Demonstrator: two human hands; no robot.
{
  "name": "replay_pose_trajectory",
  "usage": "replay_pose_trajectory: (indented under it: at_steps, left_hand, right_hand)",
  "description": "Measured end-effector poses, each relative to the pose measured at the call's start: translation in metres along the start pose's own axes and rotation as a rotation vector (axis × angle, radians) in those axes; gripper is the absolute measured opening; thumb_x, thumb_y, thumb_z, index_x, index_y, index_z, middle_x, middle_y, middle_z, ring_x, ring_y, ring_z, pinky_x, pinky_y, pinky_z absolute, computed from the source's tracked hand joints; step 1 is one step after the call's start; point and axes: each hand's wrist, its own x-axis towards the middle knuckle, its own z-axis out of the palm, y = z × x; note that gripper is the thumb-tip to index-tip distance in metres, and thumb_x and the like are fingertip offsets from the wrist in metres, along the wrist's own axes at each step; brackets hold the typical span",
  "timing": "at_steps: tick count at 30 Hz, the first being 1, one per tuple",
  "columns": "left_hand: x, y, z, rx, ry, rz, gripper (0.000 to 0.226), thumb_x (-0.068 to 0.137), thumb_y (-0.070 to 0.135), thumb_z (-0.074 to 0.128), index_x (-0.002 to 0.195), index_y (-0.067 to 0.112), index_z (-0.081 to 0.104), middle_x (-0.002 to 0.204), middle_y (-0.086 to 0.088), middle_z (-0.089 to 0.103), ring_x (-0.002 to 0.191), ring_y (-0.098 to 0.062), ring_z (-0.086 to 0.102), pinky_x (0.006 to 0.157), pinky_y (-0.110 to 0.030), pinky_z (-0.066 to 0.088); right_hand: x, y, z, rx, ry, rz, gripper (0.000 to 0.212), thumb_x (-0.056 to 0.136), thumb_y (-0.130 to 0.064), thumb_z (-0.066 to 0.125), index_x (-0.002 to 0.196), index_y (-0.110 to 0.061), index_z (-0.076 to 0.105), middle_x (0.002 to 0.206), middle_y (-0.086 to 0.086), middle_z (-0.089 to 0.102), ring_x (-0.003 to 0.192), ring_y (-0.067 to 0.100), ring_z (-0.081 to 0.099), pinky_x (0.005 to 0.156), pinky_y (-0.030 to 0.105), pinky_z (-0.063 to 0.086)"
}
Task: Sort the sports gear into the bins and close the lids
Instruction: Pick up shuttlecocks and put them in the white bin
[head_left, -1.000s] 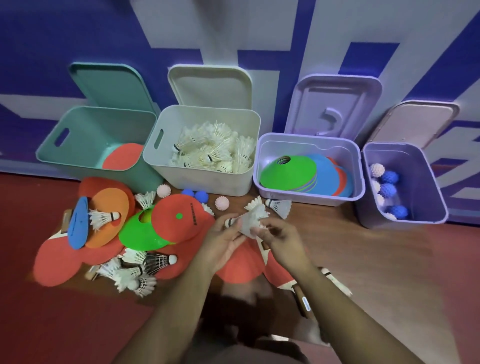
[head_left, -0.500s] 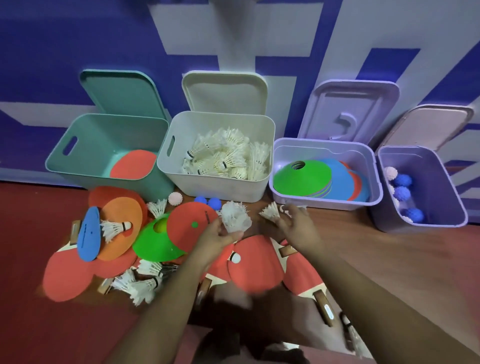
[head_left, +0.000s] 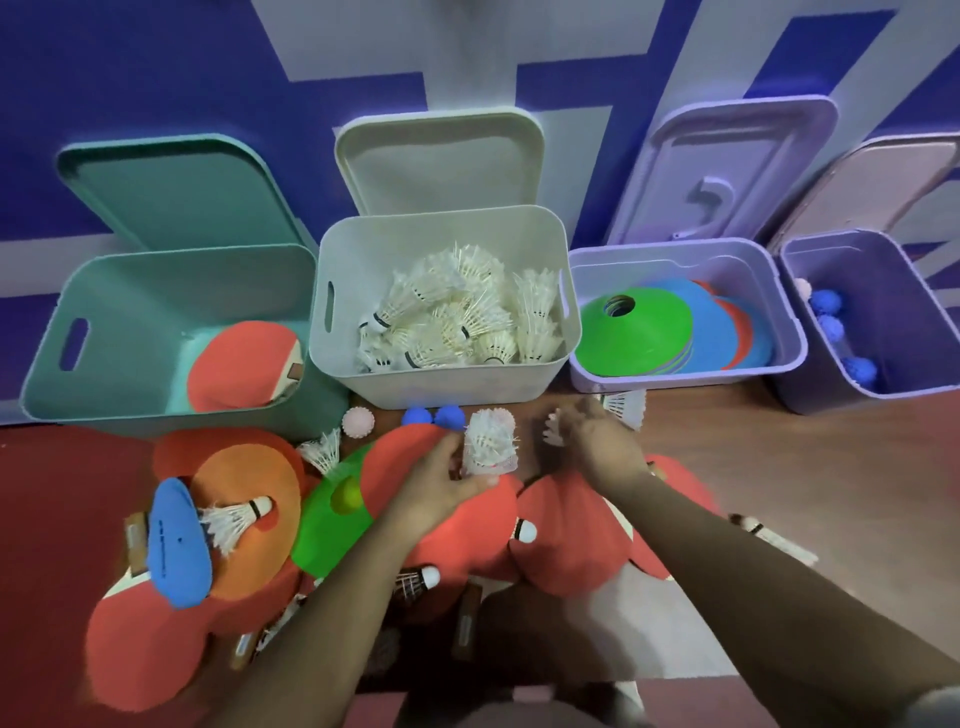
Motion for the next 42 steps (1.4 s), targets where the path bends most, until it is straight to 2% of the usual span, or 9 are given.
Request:
replay_pose_trajectory:
  at_steps: [6,12,16,21,25,29,35,39,42]
  left_hand:
    - [0.014,0.001,0.011,0.099,-0.029,0.049,0.048,0.075,0.014,0.081,0.114,0.031,0.058,0.112,0.009,0.070,0.102,-0.006,0.066,0.097,-0.037,0.051]
    - [0.026,0.013,0.042,0.211,-0.017,0.137,0.058,0.065,0.033,0.081,0.117,0.020,0.060,0.115,0.003,0.068,0.106,-0.012,0.064,0.094,-0.034,0.051]
    - [0.025,0.019,0.063,0.243,-0.025,0.160,0.048,0.070,0.022,0.084,0.113,0.019,0.061,0.109,0.006,0.068,0.101,-0.009,0.064,0.088,-0.024,0.050]
    - [0.017,0.023,0.084,0.184,-0.042,0.125,0.055,0.064,0.038,0.082,0.114,0.029,0.061,0.111,0.011,0.069,0.103,-0.005,0.065,0.091,-0.029,0.051]
    - [0.010,0.026,0.102,0.138,0.010,0.112,0.044,0.070,0.019,0.084,0.109,0.026,0.064,0.106,0.010,0.071,0.097,-0.003,0.066,0.086,-0.024,0.050]
    - [0.002,0.034,0.116,0.085,0.024,0.135,0.042,0.073,0.010,0.083,0.108,0.024,0.064,0.101,0.010,0.072,0.090,-0.003,0.066,0.083,-0.022,0.051]
    - [-0.006,0.045,0.115,0.100,0.059,0.147,0.047,0.071,0.027,0.085,0.113,0.027,0.063,0.102,0.007,0.072,0.095,-0.006,0.067,0.085,-0.024,0.051]
    - [-0.007,0.047,0.105,-0.012,0.105,0.123,0.046,0.074,0.019,0.084,0.115,0.022,0.062,0.107,0.006,0.072,0.100,-0.008,0.067,0.090,-0.029,0.051]
    - [-0.007,0.047,0.098,-0.038,0.116,0.128,0.052,0.073,0.025,0.083,0.119,0.021,0.061,0.112,0.007,0.071,0.107,-0.010,0.065,0.095,-0.030,0.050]
  right_hand:
    - [-0.047,-0.006,-0.036,0.977,0.231,0.258,0.009,0.090,-0.009,0.063,0.087,-0.017,0.061,0.082,0.002,0.062,0.066,0.005,0.062,0.050,0.020,0.048]
    - [-0.074,-0.009,-0.055,1.441,0.268,0.450,0.006,0.094,-0.015,0.061,0.090,-0.014,0.056,0.080,0.021,0.059,0.067,0.026,0.059,0.041,0.024,0.035]
    - [-0.083,-0.012,-0.060,1.415,0.253,0.363,0.009,0.099,-0.004,0.051,0.091,-0.008,0.052,0.080,0.013,0.060,0.058,0.010,0.061,0.045,0.011,0.042]
    - [-0.092,0.018,-0.059,1.474,0.348,0.373,0.006,0.099,-0.011,0.051,0.098,-0.006,0.050,0.069,0.006,0.062,0.062,0.029,0.058,0.055,0.049,0.048]
    - [-0.099,0.031,-0.067,1.554,0.423,0.348,0.003,0.100,-0.006,0.050,0.101,-0.004,0.049,0.066,-0.004,0.065,0.063,0.015,0.066,0.053,0.034,0.052]
    - [-0.101,0.041,-0.055,1.348,0.188,0.165,0.008,0.096,-0.013,0.056,0.089,-0.016,0.054,0.076,0.015,0.064,0.067,0.026,0.062,0.056,0.052,0.051]
    - [-0.097,0.041,-0.055,1.148,-0.021,-0.097,0.003,0.096,-0.010,0.060,0.094,-0.012,0.058,0.082,-0.010,0.062,0.066,0.000,0.056,0.064,0.023,0.043]
    - [-0.081,0.049,-0.064,1.399,0.002,0.243,0.020,0.093,-0.029,0.065,0.109,-0.020,0.059,0.101,0.006,0.067,0.076,0.017,0.065,0.061,0.037,0.054]
    - [-0.049,0.071,-0.050,1.071,0.118,0.519,0.038,0.088,-0.033,0.069,0.112,-0.007,0.055,0.101,0.008,0.063,0.095,0.026,0.064,0.080,0.036,0.051]
